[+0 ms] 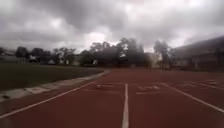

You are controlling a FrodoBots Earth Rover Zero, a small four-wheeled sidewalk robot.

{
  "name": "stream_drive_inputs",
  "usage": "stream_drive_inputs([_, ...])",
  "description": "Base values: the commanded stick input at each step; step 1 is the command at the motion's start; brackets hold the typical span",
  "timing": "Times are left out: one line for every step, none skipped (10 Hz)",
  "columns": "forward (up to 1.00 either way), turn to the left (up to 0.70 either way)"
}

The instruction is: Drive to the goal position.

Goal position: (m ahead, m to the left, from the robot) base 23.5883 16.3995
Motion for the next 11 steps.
stream_drive_inputs([0.70, 0.00])
stream_drive_inputs([0.70, 0.00])
stream_drive_inputs([0.70, 0.00])
stream_drive_inputs([0.70, 0.00])
stream_drive_inputs([0.70, 0.00])
stream_drive_inputs([0.70, 0.00])
stream_drive_inputs([0.70, 0.00])
stream_drive_inputs([0.70, 0.00])
stream_drive_inputs([0.70, 0.00])
stream_drive_inputs([0.70, 0.00])
stream_drive_inputs([0.70, 0.00])
